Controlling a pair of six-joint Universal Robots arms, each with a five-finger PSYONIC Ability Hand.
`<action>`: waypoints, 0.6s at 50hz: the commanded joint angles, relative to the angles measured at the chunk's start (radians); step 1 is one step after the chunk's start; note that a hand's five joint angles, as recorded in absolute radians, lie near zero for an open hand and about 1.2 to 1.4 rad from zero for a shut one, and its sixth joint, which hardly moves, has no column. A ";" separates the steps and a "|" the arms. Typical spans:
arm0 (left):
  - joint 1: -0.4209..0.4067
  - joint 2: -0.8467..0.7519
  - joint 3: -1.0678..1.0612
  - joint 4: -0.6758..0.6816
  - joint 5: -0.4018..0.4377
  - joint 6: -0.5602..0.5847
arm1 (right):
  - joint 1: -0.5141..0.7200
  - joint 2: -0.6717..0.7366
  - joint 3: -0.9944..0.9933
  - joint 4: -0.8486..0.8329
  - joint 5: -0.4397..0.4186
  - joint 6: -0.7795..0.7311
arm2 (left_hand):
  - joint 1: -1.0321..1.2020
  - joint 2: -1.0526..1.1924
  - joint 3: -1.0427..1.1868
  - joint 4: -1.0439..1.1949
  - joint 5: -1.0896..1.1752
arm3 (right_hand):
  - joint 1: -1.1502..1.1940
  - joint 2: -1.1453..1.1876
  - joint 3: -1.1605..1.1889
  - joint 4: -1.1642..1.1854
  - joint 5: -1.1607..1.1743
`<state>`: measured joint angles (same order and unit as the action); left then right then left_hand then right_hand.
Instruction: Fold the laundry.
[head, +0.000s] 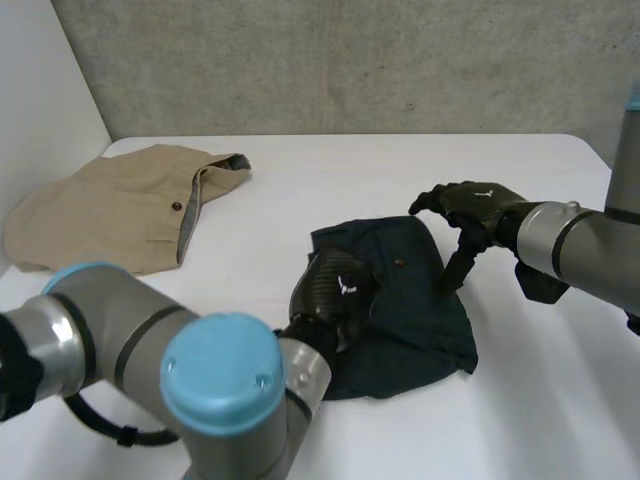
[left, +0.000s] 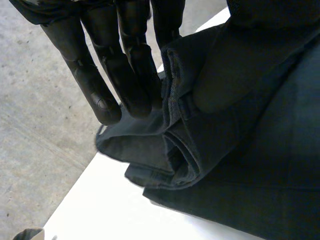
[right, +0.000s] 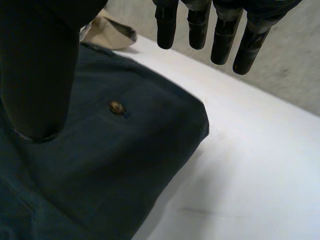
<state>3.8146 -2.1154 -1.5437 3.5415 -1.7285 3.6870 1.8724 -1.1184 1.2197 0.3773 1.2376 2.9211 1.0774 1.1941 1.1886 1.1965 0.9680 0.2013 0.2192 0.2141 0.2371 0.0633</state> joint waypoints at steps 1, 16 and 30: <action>-0.046 0.029 -0.082 -0.001 -0.069 0.061 | -0.001 0.110 -0.057 0.037 -0.030 0.000 | 0.319 0.202 0.208 0.200 0.254 | -0.027 -0.045 -0.040 -0.063 -0.063; -0.024 0.081 -0.030 0.013 -0.105 0.018 | 0.004 0.244 -0.026 -0.117 0.003 -0.010 | -0.808 -0.925 -0.919 -0.927 -0.873 | -0.027 -0.045 -0.040 -0.063 -0.063; 0.091 -0.081 0.207 -0.231 0.087 -0.311 | 0.013 0.215 0.084 -0.218 0.008 -0.017 | -0.811 -0.928 -0.922 -0.930 -0.876 | -0.027 -0.045 -0.040 -0.063 -0.063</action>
<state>3.8663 -2.0614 -1.4544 3.4826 -1.7507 3.4771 1.8830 -0.8821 1.2467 0.2058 1.2472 2.9090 0.2934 0.2826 0.2840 0.2777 0.0912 0.2005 0.2192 0.2047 0.2371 0.0633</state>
